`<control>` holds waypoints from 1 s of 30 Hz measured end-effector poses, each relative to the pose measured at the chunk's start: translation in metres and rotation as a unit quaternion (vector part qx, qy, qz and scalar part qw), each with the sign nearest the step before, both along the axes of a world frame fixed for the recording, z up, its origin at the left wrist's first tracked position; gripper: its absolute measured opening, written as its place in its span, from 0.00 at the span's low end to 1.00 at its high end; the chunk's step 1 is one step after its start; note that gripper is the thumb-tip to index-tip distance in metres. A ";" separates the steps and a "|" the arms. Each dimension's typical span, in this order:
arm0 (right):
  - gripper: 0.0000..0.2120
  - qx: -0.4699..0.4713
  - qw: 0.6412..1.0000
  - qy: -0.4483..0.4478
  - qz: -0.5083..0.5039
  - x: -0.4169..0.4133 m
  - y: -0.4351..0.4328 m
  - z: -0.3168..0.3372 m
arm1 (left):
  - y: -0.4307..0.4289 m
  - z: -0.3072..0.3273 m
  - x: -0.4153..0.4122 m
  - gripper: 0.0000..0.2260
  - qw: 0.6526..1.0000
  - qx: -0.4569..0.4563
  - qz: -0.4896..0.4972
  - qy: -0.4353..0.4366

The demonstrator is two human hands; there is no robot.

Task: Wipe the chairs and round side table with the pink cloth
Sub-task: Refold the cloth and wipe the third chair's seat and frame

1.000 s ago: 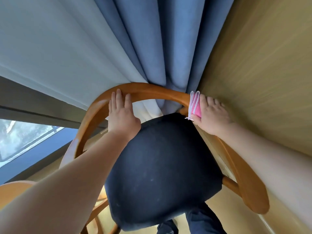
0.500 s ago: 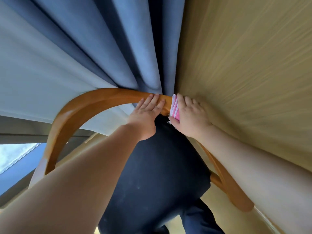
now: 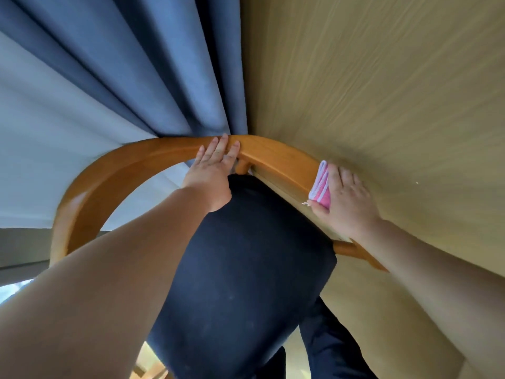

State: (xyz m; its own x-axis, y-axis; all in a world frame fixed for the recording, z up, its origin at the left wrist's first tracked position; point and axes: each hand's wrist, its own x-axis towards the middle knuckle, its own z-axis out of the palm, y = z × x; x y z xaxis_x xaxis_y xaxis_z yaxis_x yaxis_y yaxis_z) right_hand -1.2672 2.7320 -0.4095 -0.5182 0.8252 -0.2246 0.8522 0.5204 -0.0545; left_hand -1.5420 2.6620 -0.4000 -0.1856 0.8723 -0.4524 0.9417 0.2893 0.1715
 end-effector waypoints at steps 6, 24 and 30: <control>0.45 0.010 1.000 -0.016 -0.002 0.011 -0.004 -0.005 | 0.002 0.006 0.011 0.42 0.998 0.000 0.001 0.058; 0.45 0.019 0.997 0.003 -0.070 0.075 -0.040 -0.013 | 0.007 -0.004 0.103 0.42 0.991 0.014 -0.126 0.036; 0.44 0.016 0.994 0.002 -0.110 0.101 -0.064 -0.013 | 0.007 0.000 0.107 0.43 0.992 0.006 -0.116 0.052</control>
State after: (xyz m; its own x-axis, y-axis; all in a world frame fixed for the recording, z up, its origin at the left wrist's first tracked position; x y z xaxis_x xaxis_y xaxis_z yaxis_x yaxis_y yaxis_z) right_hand -1.1664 2.6677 -0.4227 -0.3257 0.9252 -0.1945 0.9452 0.3233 -0.0451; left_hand -1.4348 2.6689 -0.4004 -0.0242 0.9026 -0.4298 0.9955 0.0614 0.0728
